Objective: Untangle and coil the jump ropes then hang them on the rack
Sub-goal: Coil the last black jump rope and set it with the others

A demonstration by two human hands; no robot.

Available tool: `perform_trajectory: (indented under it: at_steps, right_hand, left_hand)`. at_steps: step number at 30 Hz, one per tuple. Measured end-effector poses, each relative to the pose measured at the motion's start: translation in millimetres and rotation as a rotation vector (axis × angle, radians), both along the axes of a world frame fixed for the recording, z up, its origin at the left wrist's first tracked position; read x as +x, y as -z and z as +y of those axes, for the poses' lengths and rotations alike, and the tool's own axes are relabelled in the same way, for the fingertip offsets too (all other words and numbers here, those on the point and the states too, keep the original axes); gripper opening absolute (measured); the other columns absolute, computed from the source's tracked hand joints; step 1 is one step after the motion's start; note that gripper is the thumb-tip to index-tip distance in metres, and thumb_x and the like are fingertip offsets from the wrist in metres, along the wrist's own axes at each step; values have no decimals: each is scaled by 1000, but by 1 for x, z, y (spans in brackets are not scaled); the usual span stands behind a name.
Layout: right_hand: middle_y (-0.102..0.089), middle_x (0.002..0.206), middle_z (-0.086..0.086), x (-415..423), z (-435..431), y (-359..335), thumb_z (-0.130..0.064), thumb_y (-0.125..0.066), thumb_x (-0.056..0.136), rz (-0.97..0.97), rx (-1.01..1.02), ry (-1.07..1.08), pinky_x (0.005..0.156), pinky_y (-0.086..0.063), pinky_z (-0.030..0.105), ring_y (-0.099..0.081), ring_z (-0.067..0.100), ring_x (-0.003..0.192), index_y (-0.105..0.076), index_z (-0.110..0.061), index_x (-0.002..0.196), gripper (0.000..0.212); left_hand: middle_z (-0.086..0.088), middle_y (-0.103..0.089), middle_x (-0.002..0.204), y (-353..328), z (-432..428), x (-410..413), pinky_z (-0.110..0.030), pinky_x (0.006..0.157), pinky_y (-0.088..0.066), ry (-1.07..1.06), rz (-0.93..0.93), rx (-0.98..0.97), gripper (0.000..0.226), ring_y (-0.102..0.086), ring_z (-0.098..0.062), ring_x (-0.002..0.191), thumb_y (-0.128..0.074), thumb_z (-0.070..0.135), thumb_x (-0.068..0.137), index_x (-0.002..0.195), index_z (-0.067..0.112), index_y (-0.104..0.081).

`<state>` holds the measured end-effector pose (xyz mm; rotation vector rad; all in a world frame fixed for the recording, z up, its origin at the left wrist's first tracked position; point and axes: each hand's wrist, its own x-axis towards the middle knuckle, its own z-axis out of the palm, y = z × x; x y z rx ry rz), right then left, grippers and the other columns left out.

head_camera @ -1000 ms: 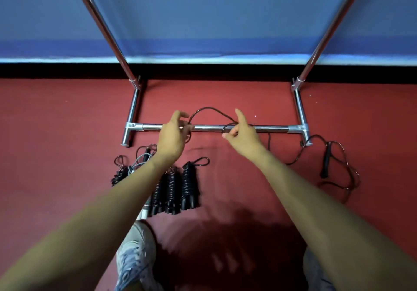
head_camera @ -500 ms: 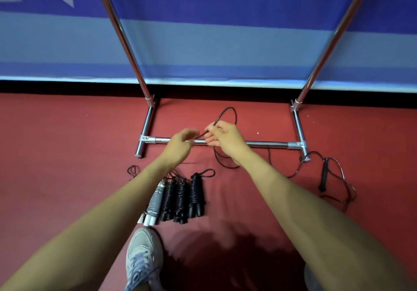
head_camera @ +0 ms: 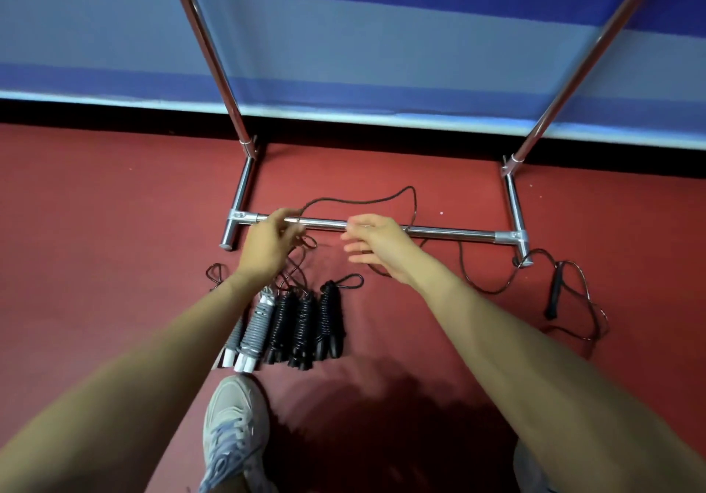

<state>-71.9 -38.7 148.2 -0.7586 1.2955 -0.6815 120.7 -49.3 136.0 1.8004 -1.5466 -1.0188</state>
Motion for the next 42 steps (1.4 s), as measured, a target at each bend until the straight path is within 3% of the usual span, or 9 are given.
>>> perform_trajectory:
  at_steps: [5,9,14,18,23,30,36,39,42]
  right_hand:
    - [-59,95,8,40,-3,12,-15,-61,93,261,-117,-197,69,-54,33,-60,20,77,-39,-18,139,51]
    - [-67,85,10,40,-19,13,-26,-45,101,458,-254,-65,69,-57,42,-64,25,73,-62,-7,110,27]
    - [-57,60,1,13,-21,-10,-24,-40,104,309,-302,-4,49,-43,23,-46,11,47,-59,-14,76,35]
    - [-56,58,2,-2,-15,-18,-20,-39,104,270,-380,-28,48,-44,21,-46,7,41,-58,-14,76,35]
    - [-62,67,5,-13,-10,-21,-20,-42,103,162,-353,-17,53,-49,22,-53,11,51,-59,-11,93,23]
    - [-61,111,9,20,-11,33,-19,-69,88,560,-125,-455,70,-54,35,-58,20,76,-39,-9,143,64]
    - [-62,72,-1,45,-12,47,-16,-50,97,525,-238,-283,79,-55,43,-62,27,77,-67,-13,86,20]
    - [-60,63,4,29,-17,22,-24,-42,103,495,-248,-125,48,-53,27,-58,19,52,-63,-5,78,37]
    - [-60,63,5,2,-24,-7,-26,-51,99,454,-276,-47,56,-59,35,-61,22,52,-58,-11,69,34]
  left_hand:
    - [0,-72,80,-38,-19,-34,-21,74,-55,100,224,-27,17,-67,-11,69,-63,10,91,107,14,-63]
    - [-3,-71,86,-45,-28,-34,-25,79,-55,83,439,13,17,-67,-12,74,-56,8,95,112,8,-61]
    - [2,-49,138,-17,-7,-23,-26,107,-32,359,115,253,56,-42,-10,128,-54,-4,90,142,14,-42]
    - [-2,-56,115,13,18,-44,-28,101,-41,315,230,276,43,-51,-12,109,-52,-11,89,129,7,-50]
    - [-11,-69,89,46,19,-21,-29,75,-49,143,-215,192,13,-67,-26,82,-55,3,91,87,12,-64]
    - [-4,-64,75,1,-12,-33,-23,64,-54,-165,311,105,6,-60,-16,67,-67,10,88,84,11,-63]
    - [-8,-62,75,-23,-27,-43,-20,62,-56,-131,600,163,9,-61,-10,59,-61,5,92,83,4,-61]
    - [-7,-68,100,-13,-20,-40,-25,78,-51,-31,397,144,17,-64,-15,86,-46,12,100,102,8,-63]
    - [-4,-62,119,-3,9,-44,-8,63,-44,332,120,311,35,-57,-11,78,-42,-9,91,120,3,-57]
